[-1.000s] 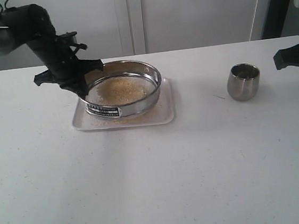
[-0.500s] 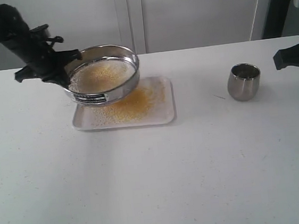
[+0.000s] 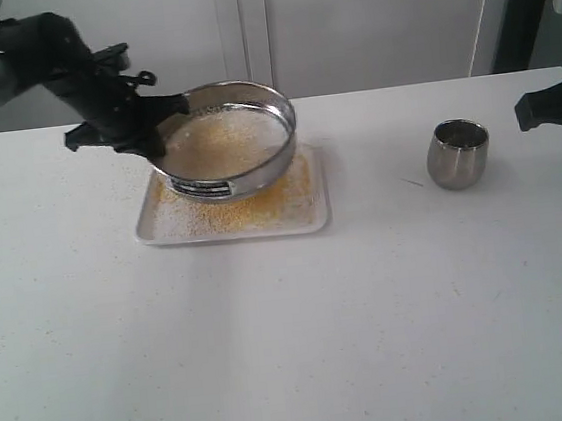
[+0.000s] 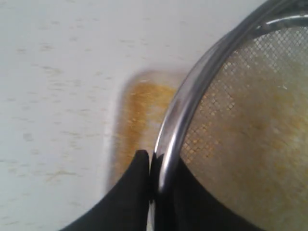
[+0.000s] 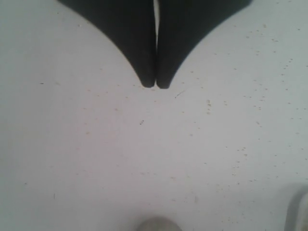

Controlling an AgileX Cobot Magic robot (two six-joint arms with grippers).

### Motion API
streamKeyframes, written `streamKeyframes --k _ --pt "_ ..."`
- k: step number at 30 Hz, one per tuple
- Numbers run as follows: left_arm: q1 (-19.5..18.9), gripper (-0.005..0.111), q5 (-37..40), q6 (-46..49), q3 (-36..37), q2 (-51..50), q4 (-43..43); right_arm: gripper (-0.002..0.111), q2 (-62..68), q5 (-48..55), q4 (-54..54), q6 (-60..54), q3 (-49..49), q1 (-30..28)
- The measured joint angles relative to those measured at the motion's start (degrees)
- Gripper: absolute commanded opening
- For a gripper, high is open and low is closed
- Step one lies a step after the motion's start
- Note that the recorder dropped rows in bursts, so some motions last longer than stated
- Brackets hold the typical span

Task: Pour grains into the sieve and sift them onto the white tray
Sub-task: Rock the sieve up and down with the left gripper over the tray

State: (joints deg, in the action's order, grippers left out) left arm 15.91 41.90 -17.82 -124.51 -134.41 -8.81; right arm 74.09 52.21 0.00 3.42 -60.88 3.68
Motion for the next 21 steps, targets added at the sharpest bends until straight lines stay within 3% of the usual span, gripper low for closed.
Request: streamKeyframes --k 4,6,8,12,13,15,17,21 --pt "0.84 0.0 4.13 -0.13 0.0 -0.27 -0.13 0.0 0.0 0.0 0.0 0.0 0.0 0.0" --pt "-2.64 0.0 6.89 -0.35 0.0 0.08 -0.77 0.0 0.0 0.0 0.0 0.0 0.0 0.0" --pt "-3.45 0.0 4.61 -0.72 0.0 0.08 0.13 0.0 0.0 0.0 0.0 0.0 0.0 0.0" --pt "3.51 0.0 2.85 1.97 0.0 0.19 3.36 0.0 0.0 0.0 0.0 0.0 0.0 0.0" --pt "3.39 0.0 4.7 0.03 0.0 0.63 3.59 0.0 0.0 0.0 0.0 0.0 0.09 0.0" --pt "-0.7 0.0 5.67 -1.26 0.0 1.81 2.71 0.0 0.0 0.0 0.0 0.0 0.09 0.0" --pt "-1.84 0.0 3.56 -0.51 0.0 1.89 3.07 0.0 0.0 0.0 0.0 0.0 0.09 0.0" --pt "3.53 0.0 3.37 1.52 0.0 0.82 3.3 0.0 0.0 0.0 0.0 0.1 0.09 0.0"
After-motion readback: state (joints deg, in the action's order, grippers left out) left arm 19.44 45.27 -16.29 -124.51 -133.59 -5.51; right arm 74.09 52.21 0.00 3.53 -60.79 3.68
